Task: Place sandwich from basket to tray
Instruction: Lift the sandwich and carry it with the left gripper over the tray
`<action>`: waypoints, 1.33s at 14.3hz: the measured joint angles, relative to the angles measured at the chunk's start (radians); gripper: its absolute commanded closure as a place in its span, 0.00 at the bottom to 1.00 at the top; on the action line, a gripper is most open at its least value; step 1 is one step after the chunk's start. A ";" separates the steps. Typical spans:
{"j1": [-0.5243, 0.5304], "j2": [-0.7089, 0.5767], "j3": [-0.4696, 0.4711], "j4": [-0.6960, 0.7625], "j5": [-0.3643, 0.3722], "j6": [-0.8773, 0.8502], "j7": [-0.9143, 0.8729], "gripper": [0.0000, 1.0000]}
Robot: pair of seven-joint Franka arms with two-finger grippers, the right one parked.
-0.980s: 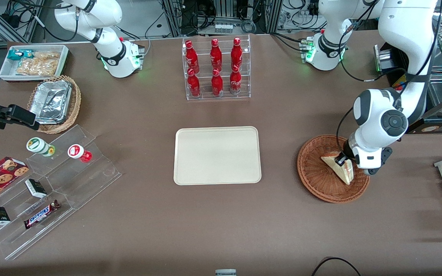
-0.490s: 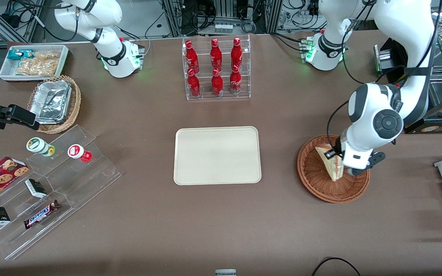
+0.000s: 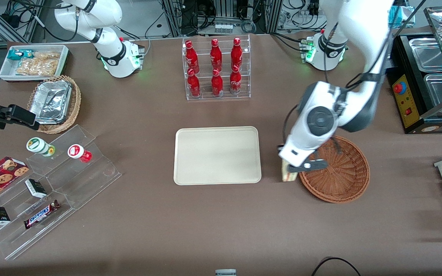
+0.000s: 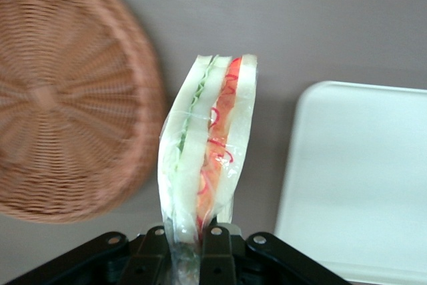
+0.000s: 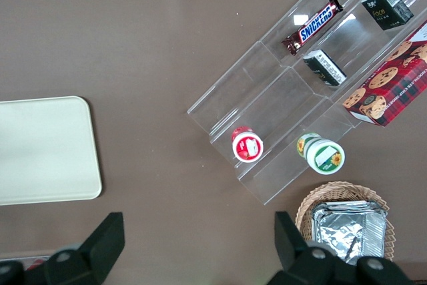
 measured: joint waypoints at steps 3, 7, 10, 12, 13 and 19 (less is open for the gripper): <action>-0.088 0.080 -0.001 0.091 0.000 0.000 -0.094 0.94; -0.198 0.200 -0.004 0.226 -0.001 0.003 -0.238 0.94; -0.237 0.261 -0.032 0.293 -0.001 0.032 -0.318 0.94; -0.254 0.293 -0.047 0.312 -0.001 0.067 -0.347 0.94; -0.264 0.307 -0.050 0.314 -0.001 0.083 -0.357 0.93; -0.307 0.361 -0.053 0.325 0.000 0.118 -0.374 0.02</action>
